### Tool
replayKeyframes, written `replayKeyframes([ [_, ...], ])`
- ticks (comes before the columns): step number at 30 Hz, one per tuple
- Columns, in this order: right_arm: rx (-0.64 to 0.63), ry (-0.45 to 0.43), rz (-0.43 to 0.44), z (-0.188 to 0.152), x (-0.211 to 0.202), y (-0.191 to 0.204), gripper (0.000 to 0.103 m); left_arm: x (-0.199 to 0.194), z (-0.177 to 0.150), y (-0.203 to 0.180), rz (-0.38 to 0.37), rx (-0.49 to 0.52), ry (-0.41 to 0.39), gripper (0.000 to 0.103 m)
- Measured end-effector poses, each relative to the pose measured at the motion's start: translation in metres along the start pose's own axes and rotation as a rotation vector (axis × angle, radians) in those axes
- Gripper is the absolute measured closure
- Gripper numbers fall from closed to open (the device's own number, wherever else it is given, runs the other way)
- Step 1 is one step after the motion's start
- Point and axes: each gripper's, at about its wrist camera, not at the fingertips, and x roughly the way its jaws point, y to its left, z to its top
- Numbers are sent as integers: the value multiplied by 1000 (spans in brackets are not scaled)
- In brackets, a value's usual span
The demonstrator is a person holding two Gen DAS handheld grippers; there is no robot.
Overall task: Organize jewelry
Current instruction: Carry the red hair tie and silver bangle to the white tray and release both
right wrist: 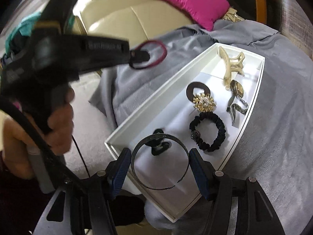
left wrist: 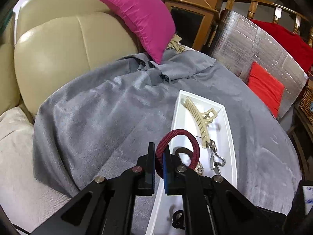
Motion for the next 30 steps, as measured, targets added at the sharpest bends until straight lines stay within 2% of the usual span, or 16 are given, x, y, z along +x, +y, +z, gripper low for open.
replayKeyframes([
  [3, -3, 47, -13, 1, 6, -1, 38, 2, 1, -8, -5, 32, -3, 97],
  [6, 11, 34, -4, 1, 0, -5, 38, 6, 2, -17, -26, 78, 2, 96],
  [14, 69, -106, -1, -14, -50, -42, 38, 27, 16, -36, -61, 161, 10, 97],
  [18, 127, -162, -28, -24, -72, -68, 38, 52, 20, -50, -74, 217, 66, 97],
  [21, 200, -211, -24, -27, -83, -92, 38, 73, 17, -60, -23, 268, 117, 96],
  [22, 228, -226, -12, -27, -86, -98, 38, 81, 17, -62, 14, 277, 130, 96],
  [26, 278, -261, 16, -28, -96, -112, 38, 100, 20, -64, 76, 301, 138, 96],
  [28, 276, -274, 18, -27, -101, -112, 38, 105, 22, -66, 85, 305, 145, 96],
  [30, 278, -275, 21, -28, -103, -114, 38, 109, 23, -69, 87, 309, 151, 87],
])
